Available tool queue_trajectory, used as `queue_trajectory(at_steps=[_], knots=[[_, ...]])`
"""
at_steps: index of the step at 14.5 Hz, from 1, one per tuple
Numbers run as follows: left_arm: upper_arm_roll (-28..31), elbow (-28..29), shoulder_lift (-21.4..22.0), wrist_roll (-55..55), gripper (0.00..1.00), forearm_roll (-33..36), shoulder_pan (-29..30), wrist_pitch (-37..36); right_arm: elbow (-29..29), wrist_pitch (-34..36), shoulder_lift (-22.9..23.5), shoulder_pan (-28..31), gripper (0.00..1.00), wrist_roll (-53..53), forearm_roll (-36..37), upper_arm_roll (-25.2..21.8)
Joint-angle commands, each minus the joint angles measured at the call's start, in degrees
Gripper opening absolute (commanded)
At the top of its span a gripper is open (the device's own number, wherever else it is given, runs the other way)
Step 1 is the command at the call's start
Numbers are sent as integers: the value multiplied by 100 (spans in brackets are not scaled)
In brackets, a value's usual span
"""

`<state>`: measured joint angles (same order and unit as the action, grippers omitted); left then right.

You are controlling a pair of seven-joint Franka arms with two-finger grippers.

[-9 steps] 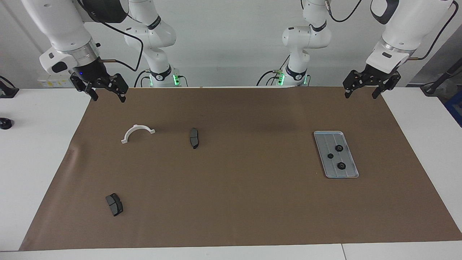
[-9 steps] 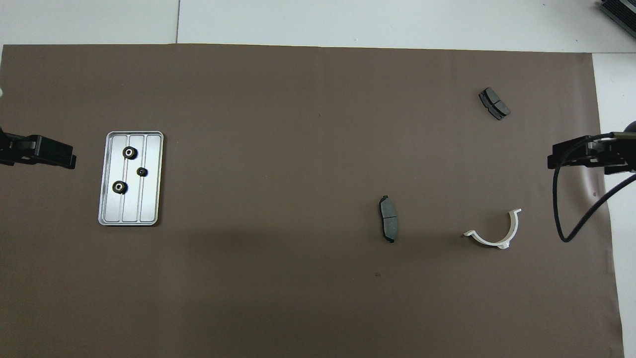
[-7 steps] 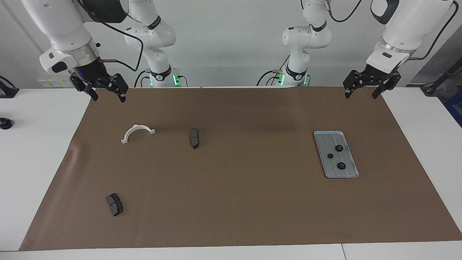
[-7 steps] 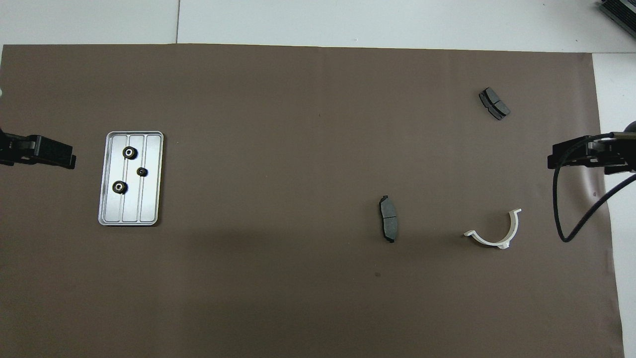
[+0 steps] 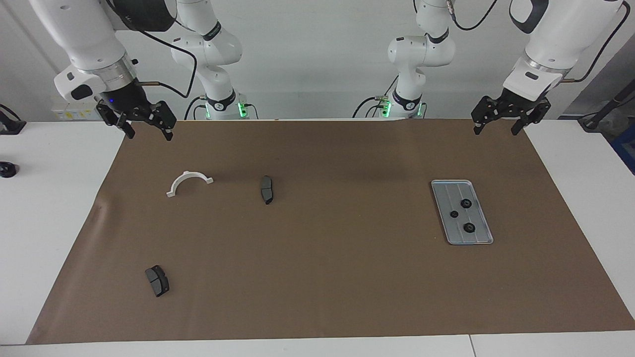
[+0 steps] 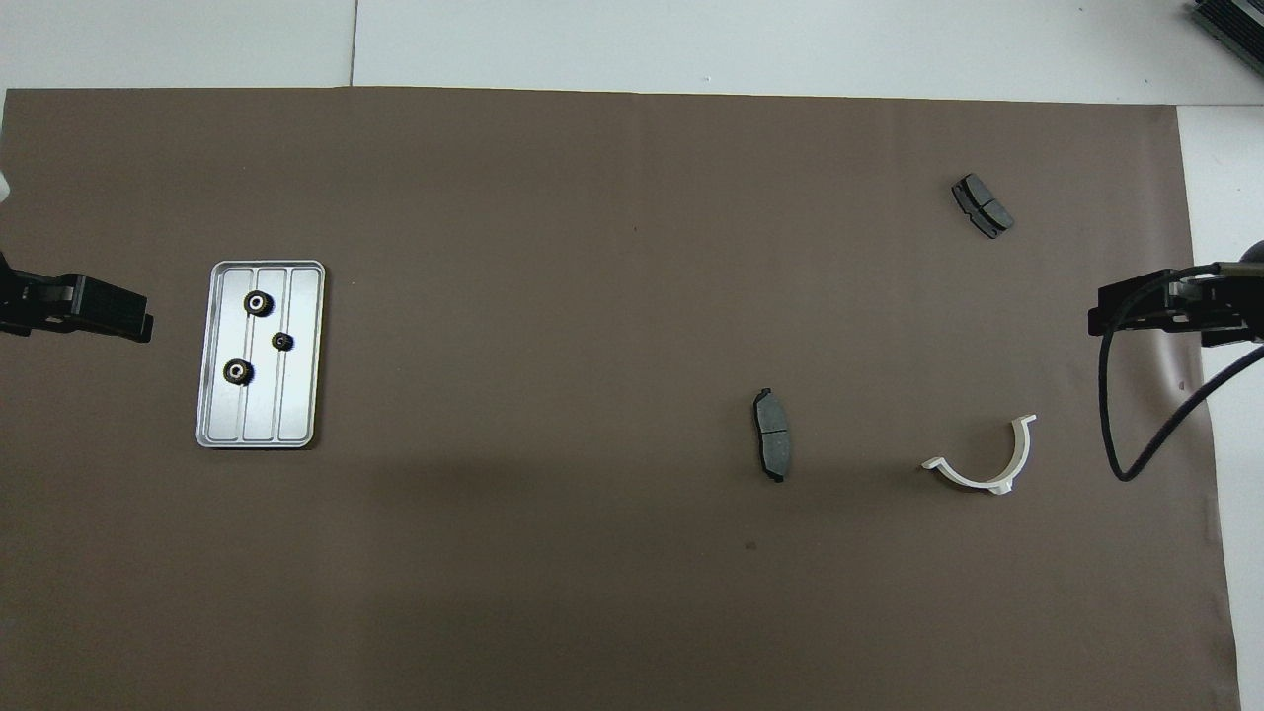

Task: Place bearing gear from tray to pile

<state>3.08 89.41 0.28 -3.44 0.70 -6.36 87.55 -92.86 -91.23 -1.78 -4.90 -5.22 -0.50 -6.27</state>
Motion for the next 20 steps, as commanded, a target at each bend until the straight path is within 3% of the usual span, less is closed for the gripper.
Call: queue_trajectory(at_steps=[1, 4, 6, 20], knots=[[-1, 374, 235, -113, 100, 35, 65, 156, -145, -36, -138, 42, 100, 153, -90, 20], [-1, 1111, 499, -77, 100, 26, 39, 964, -145, -36, -138, 42, 100, 153, -99, 20], [-1, 1263, 500, -86, 100, 26, 47, 1176, -145, -36, -138, 42, 100, 153, -90, 20], [8, 2580, -212, -104, 100, 44, 249, 3249, -145, -36, -138, 42, 100, 153, -99, 20]])
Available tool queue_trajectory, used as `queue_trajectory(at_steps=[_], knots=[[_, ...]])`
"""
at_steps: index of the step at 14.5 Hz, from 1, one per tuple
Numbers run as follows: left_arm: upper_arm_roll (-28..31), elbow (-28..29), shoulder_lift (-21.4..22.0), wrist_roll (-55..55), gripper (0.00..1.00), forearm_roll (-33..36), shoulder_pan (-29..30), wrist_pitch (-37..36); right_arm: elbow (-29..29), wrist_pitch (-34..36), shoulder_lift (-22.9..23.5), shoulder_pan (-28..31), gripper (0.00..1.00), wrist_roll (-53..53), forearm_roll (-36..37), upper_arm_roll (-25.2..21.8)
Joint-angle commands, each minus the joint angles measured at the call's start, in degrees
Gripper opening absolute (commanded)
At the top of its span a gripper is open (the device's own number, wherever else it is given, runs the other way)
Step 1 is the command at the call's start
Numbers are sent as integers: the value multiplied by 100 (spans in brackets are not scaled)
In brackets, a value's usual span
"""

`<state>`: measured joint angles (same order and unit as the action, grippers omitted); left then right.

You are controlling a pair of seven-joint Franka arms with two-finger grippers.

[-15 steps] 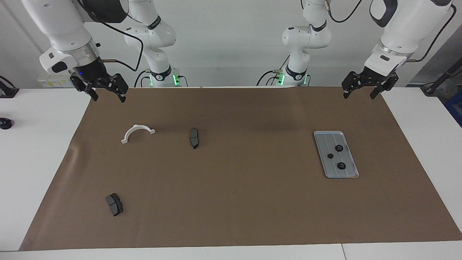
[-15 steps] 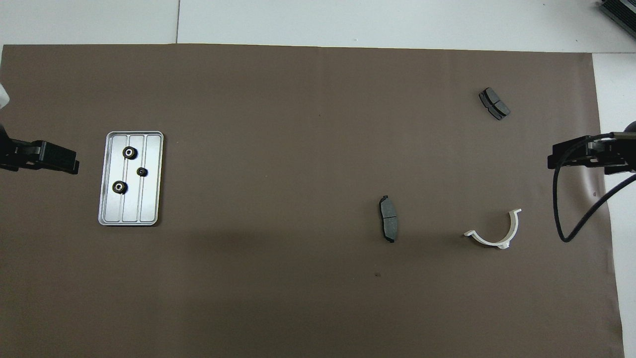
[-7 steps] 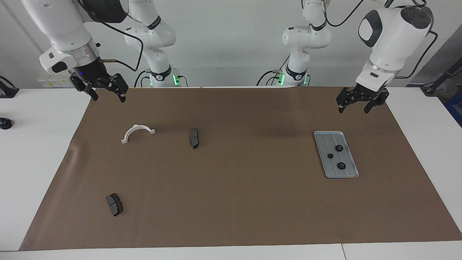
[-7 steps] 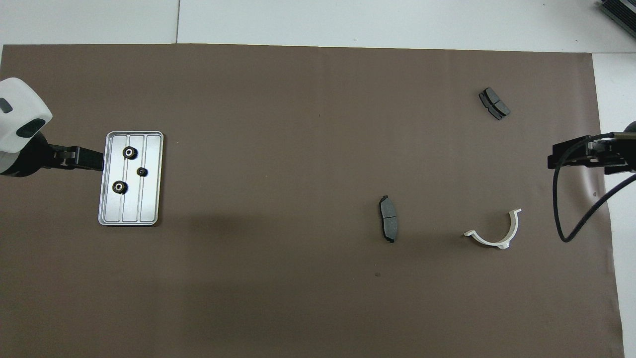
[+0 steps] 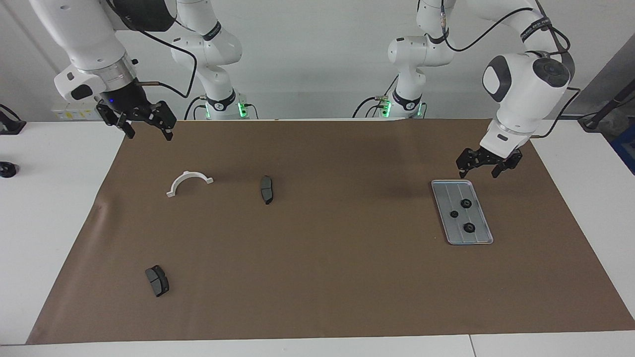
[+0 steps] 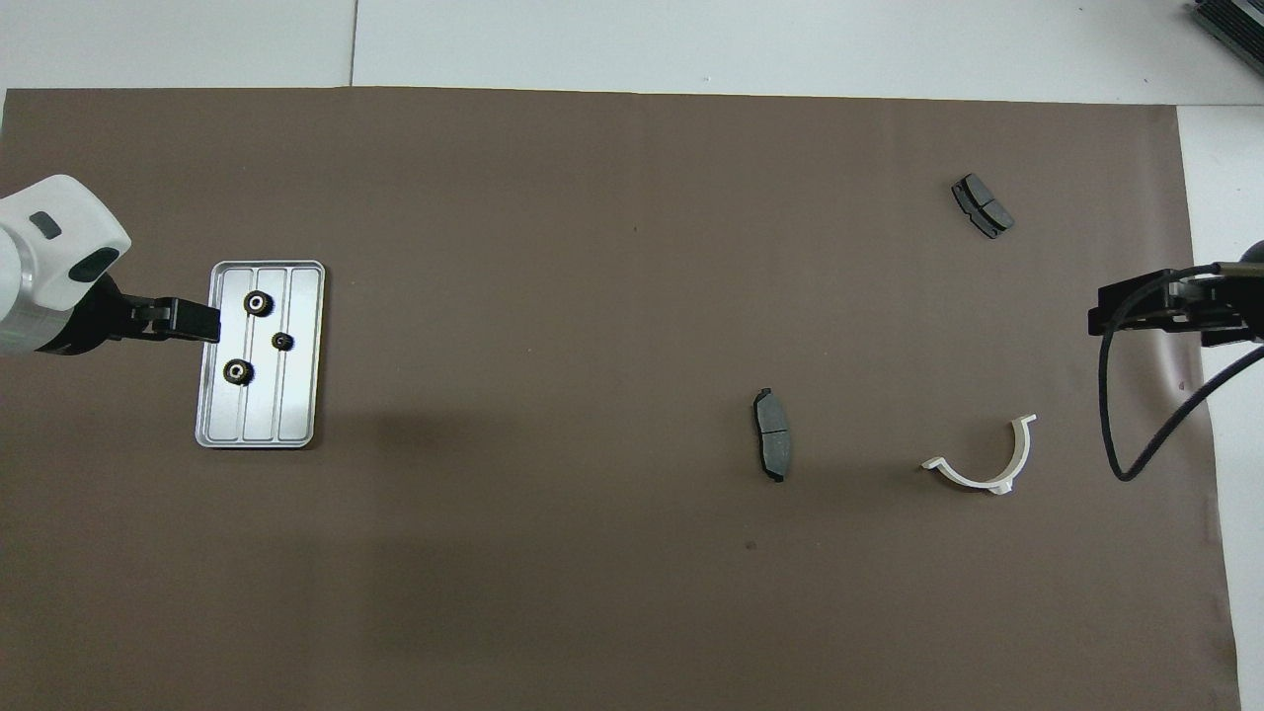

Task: Place bearing gear from tray to pile
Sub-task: 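Lower the left gripper onto a black gear in the tray and grasp it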

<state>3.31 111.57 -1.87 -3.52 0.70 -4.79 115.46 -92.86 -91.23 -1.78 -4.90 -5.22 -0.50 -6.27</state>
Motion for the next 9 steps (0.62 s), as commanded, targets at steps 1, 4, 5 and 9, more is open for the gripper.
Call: queue_trajectory(at_steps=[1, 4, 5, 9], knots=[[-14, 505, -23, -97, 100, 44, 101, 669, -144, -36, -138, 42, 100, 153, -99, 20], [-15, 708, -120, -97, 100, 70, 101, 1039, -144, -36, -138, 42, 100, 153, -99, 20], [-14, 761, -172, -97, 100, 79, 109, 1136, -144, -36, -138, 42, 100, 153, -99, 20], [-23, 770, -585, -762, 100, 70, 460, 1619, -144, -27, -138, 42, 100, 153, -99, 20]])
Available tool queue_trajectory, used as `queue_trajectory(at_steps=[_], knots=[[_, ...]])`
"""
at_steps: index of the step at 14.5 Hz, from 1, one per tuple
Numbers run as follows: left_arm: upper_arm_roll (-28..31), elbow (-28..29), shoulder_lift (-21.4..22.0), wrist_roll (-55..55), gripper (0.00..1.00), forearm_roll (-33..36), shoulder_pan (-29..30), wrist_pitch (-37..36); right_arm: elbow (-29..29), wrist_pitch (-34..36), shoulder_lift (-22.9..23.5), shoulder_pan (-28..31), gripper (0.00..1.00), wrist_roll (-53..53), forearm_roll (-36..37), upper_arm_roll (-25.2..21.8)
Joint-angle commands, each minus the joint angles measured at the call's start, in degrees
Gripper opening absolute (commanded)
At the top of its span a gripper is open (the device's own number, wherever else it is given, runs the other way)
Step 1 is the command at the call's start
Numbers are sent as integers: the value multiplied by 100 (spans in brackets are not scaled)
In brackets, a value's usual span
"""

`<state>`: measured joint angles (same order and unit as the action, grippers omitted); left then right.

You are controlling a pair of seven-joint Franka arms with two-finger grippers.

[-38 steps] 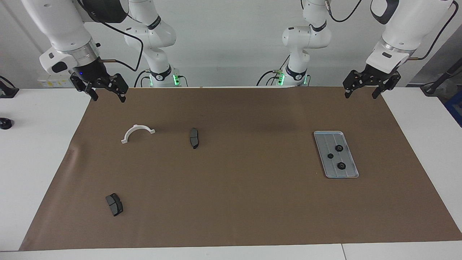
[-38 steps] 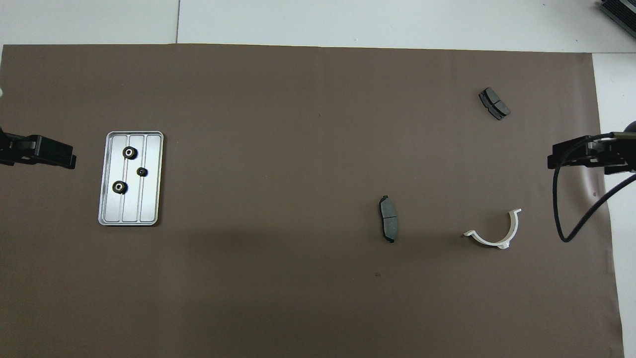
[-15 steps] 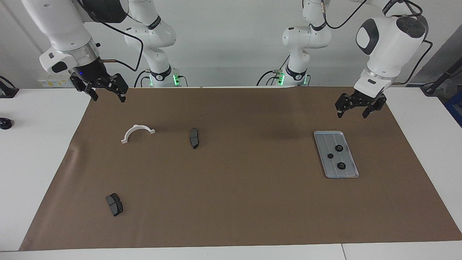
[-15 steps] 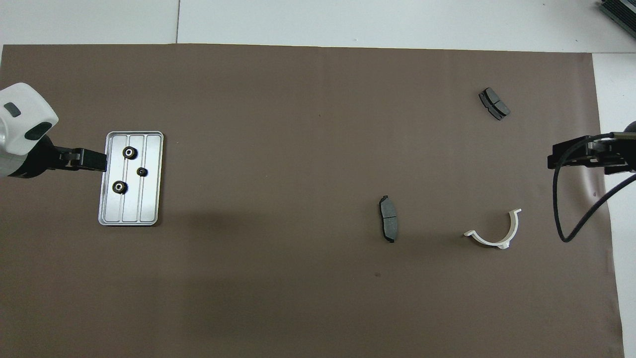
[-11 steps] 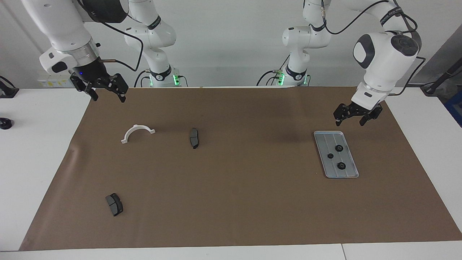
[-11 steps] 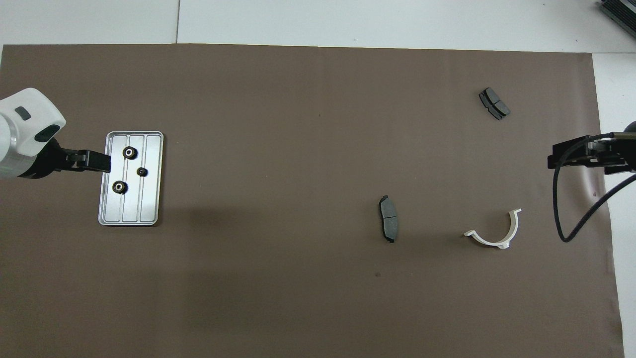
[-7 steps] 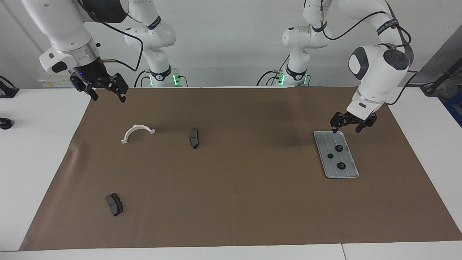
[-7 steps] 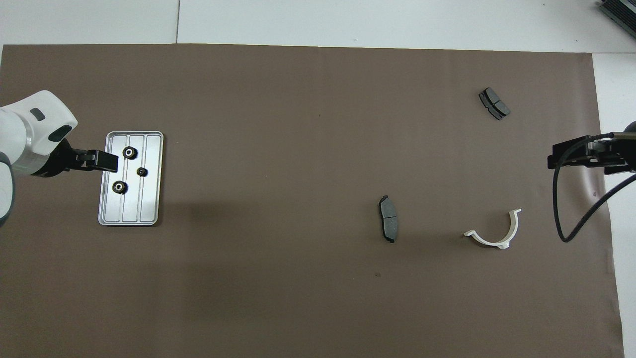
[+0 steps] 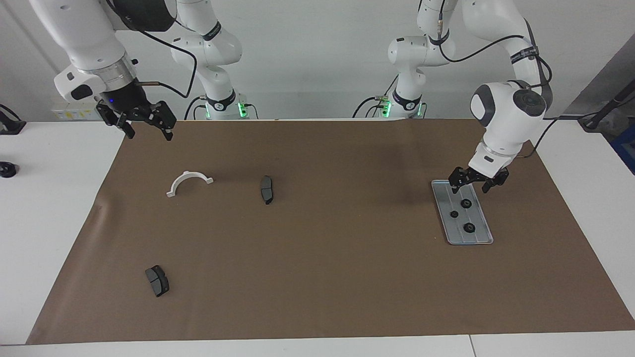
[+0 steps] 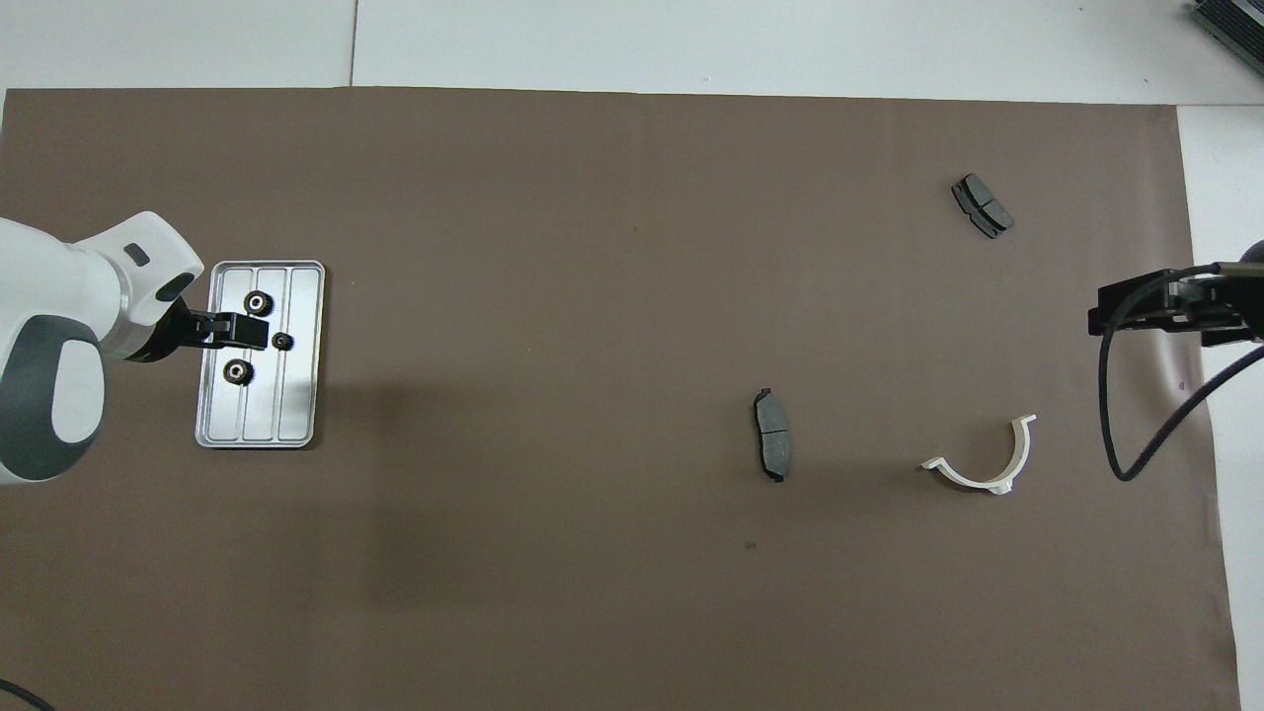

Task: Place bearing gear from tray to pile
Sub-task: 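Lower the left gripper onto a black gear in the tray and grasp it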

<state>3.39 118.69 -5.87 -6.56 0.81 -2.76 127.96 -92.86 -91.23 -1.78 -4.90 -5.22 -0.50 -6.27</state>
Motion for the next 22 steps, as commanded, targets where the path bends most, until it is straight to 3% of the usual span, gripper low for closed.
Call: queue_trajectory(at_steps=[1, 9, 12, 19, 22], knots=[[-32, 58, -283, -512, 100, 68, 311, 448, -144, -27, -138, 42, 100, 153, -99, 20], [-32, 585, -547, -592, 96, 59, 443, 1232, -144, -27, -138, 42, 100, 153, -99, 20], [-32, 698, -512, -714, 82, 59, 443, 1223, -144, -27, -138, 42, 100, 153, -99, 20], [-32, 690, -495, -723, 63, 59, 452, 1003, -144, -27, -138, 42, 100, 153, -90, 20], [-32, 655, -477, -741, 59, 59, 461, 801, -144, -27, -138, 42, 100, 153, -99, 20]])
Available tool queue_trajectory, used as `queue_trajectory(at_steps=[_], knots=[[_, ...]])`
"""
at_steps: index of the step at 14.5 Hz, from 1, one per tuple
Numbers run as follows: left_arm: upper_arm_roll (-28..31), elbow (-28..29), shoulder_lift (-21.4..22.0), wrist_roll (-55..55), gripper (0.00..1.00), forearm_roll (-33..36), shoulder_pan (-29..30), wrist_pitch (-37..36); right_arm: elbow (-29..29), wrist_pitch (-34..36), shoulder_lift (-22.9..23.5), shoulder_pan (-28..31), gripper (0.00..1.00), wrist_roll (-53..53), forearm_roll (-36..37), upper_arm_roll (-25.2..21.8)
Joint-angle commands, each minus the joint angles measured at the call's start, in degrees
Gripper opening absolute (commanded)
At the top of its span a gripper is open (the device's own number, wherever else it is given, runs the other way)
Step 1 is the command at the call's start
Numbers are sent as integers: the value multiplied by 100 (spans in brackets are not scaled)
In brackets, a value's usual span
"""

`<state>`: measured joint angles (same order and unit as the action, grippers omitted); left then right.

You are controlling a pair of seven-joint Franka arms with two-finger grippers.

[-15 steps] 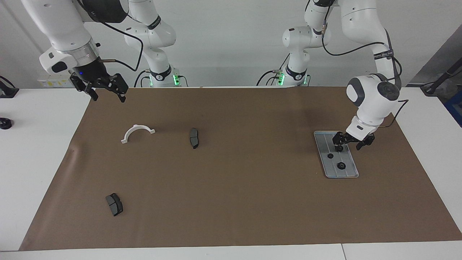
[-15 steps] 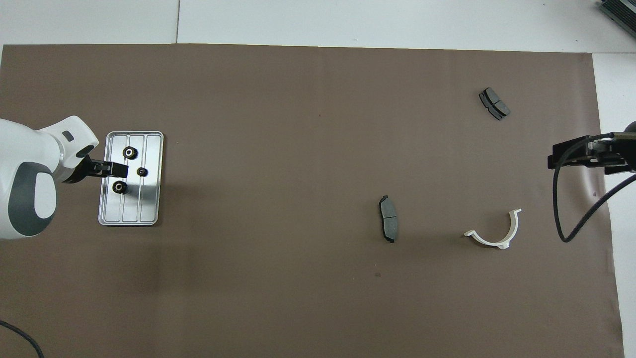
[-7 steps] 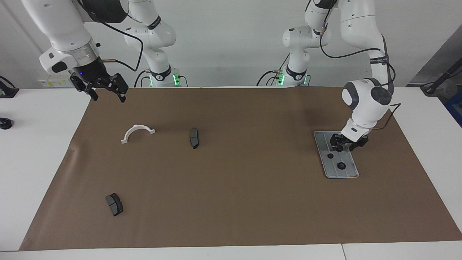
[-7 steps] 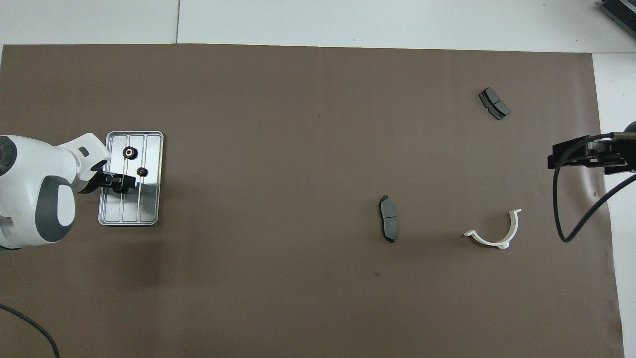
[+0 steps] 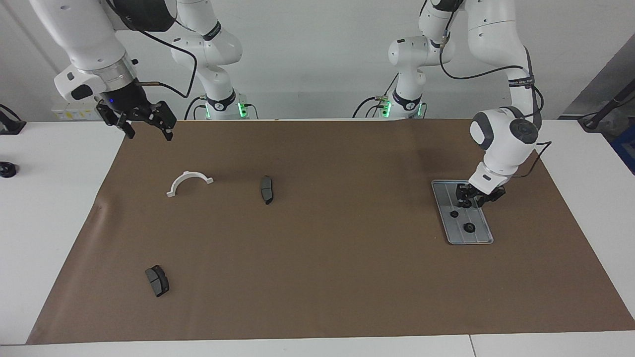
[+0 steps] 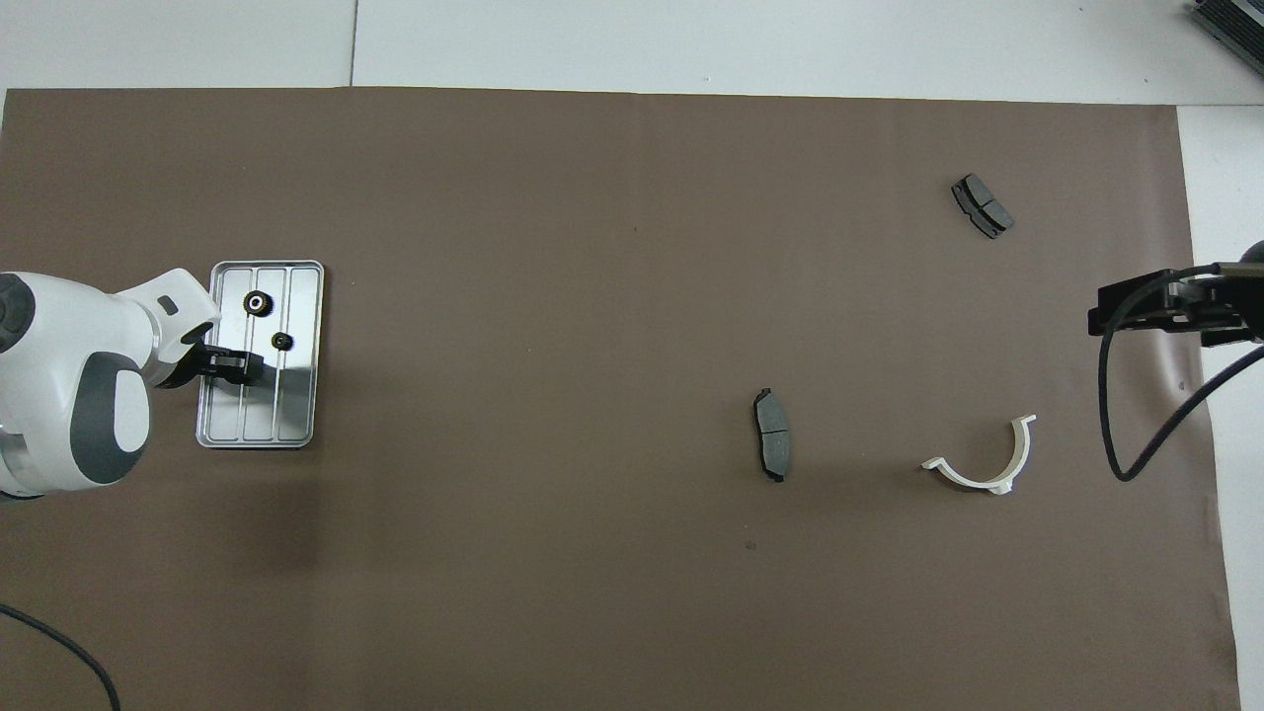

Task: Place bearing gear from tray to pile
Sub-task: 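Lower the left gripper onto a black gear in the tray and grasp it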

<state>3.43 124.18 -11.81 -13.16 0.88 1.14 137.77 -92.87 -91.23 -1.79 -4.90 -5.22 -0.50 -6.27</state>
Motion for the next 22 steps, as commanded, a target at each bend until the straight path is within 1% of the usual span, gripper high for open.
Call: queue_trajectory(at_steps=[1, 2, 3, 4, 5, 6, 7, 8, 9, 10, 12, 14, 16, 18, 20, 22], knots=[[-35, 106, 117, -82, 58, 53, 70, -181, -144, -27, -138, 42, 100, 153, -99, 20], [-35, 106, 117, -82, 57, 53, 70, -189, -144, -27, -138, 42, 100, 153, -90, 20], [-35, 106, 117, -82, 53, 44, 61, -207, -144, -27, -138, 42, 100, 153, -99, 20], [-35, 106, 117, -82, 51, 44, 61, -207, -144, -27, -138, 42, 100, 153, -90, 20], [-35, 115, 117, -73, 46, 44, 61, -207, -144, -27, -138, 42, 100, 153, -99, 20], [-44, 106, 117, -82, 37, 44, 61, -216, -144, -27, -138, 42, 100, 153, -99, 20], [-44, 80, 117, -82, 24, 44, 61, -259, -135, -27, -138, 42, 100, 153, -99, 20], [-44, 45, 126, -82, 17, 35, 53, -303, -144, -27, -138, 42, 100, 153, -99, 20], [-53, -16, 135, -73, 2, 35, 44, -365, -144, -27, -138, 42, 100, 153, -99, 20], [-53, -121, 170, -73, 0, 35, 0, -496, -144, -27, -138, 42, 100, 153, -90, 20], [-88, -236, 231, -82, 0, 9, -18, -576, -144, -27, -138, 42, 100, 153, -99, 20], [-114, -254, 494, -82, 0, 9, -44, -681, -144, -27, -138, 42, 100, 153, -90, 20], [-97, -394, 749, -82, 0, 0, -289, -1022, -144, -27, -138, 42, 100, 153, -90, 20], [-105, -639, 785, -82, 0, 0, -290, -1479, -144, -27, -138, 42, 100, 153, -99, 20], [-114, -711, 777, -55, 0, -9, -334, -1596, -144, -27, -138, 42, 100, 153, -90, 20], [-97, -702, 777, 76, 0, -9, -797, -1552, -144, -27, -138, 42, 100, 153, -90, 20]])
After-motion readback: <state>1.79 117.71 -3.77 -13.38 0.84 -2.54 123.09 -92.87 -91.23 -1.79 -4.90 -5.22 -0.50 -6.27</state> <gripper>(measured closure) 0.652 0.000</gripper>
